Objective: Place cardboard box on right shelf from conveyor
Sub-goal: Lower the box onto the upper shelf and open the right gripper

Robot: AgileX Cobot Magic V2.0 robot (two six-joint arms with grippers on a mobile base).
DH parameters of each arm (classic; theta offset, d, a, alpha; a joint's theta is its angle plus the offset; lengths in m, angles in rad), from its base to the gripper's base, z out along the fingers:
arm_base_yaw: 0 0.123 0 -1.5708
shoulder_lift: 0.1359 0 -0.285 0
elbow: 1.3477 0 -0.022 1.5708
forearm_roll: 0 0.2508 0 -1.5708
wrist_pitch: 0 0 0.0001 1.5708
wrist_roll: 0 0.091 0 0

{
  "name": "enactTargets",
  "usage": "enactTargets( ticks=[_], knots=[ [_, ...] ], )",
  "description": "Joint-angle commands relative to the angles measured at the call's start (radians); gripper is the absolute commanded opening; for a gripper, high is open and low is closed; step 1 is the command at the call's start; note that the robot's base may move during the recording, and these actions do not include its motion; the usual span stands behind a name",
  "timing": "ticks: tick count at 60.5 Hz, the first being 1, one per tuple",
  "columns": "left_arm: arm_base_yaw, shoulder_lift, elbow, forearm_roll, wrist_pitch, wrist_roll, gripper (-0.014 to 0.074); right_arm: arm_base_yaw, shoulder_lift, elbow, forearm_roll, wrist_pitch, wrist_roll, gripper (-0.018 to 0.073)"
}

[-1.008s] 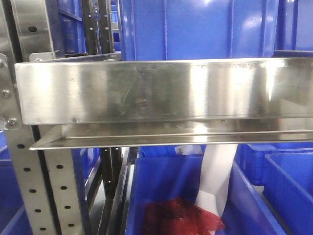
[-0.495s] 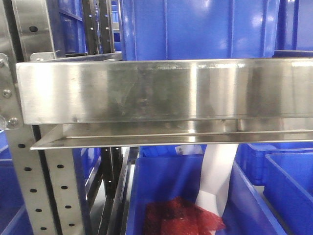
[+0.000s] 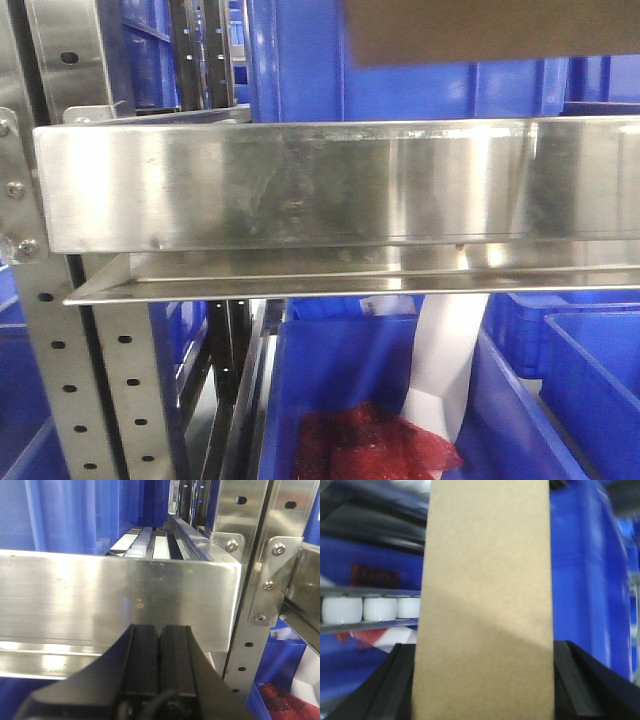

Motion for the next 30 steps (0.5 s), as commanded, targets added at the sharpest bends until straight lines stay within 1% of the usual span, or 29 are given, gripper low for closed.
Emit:
enactTargets(
  ticks=[1, 10, 22, 30],
  knots=[
    [-0.007, -0.013, 0.008, -0.006, -0.084, 0.000, -0.0116, -0.001, 0.016, -0.039, 0.033, -0.094, -0.125, 0.0186],
    [-0.007, -0.013, 0.008, -0.006, -0.084, 0.000, -0.0116, -0.019, 0.080, -0.039, 0.036, -0.116, -0.136, 0.0180],
    [-0.007, -0.013, 0.008, -0.006, -0.084, 0.000, -0.0116, -0.062, 0.145, -0.039, 0.069, -0.196, -0.135, 0.0180],
    [-0.007, -0.013, 0.008, -0.006, -0.084, 0.000, -0.0116, -0.083, 0.169, -0.039, 0.093, -0.207, -0.135, 0.0180]
  ],
)
